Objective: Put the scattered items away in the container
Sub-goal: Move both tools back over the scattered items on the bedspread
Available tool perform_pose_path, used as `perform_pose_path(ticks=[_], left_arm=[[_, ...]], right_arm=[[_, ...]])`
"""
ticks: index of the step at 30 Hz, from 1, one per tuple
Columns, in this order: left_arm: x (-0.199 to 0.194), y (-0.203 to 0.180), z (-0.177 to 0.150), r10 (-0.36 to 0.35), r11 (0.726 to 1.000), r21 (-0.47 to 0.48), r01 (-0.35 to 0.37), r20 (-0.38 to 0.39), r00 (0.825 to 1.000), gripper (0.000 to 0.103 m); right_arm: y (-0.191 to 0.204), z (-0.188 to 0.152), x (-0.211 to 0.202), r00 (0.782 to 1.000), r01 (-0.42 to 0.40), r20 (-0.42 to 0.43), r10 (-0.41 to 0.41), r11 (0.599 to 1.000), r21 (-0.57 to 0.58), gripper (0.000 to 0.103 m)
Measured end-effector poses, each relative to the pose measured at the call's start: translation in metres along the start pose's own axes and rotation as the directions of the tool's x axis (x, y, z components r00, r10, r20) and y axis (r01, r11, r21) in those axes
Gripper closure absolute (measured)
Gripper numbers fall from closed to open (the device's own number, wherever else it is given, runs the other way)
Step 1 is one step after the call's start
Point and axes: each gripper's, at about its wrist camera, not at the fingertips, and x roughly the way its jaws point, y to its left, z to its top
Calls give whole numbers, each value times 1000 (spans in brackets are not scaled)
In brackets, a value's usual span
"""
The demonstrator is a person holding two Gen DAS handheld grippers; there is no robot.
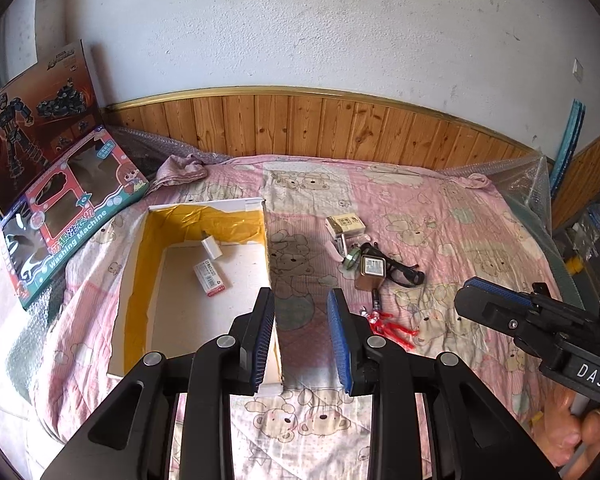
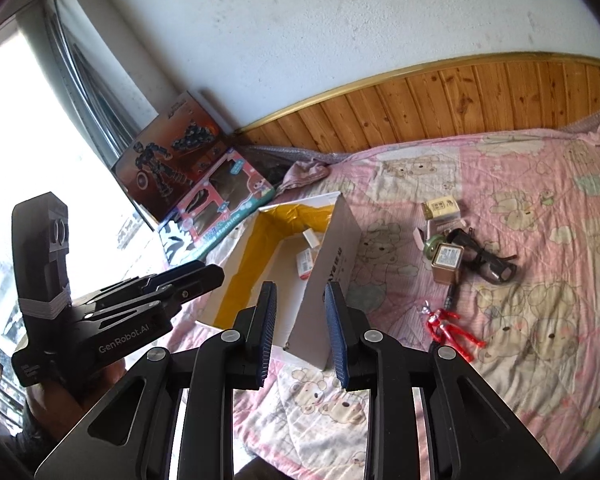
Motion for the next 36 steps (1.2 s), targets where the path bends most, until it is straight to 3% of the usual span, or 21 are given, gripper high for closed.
perform_pose_path(ticks=[16, 27, 36], left_arm=[[11, -60, -44, -97, 993, 56, 101, -66, 993, 74], [59, -93, -60, -128, 990, 41, 136, -155, 980, 73], [126, -107, -49, -132, 988, 51, 148, -231, 964, 54]], right_arm=[[-68, -54, -41, 992, 116, 34, -122, 983, 146, 75], [-107, -76, -26, 990, 144, -23, -142, 970, 196, 75], [-141, -79, 25, 982, 164, -124, -142, 969, 185, 68]])
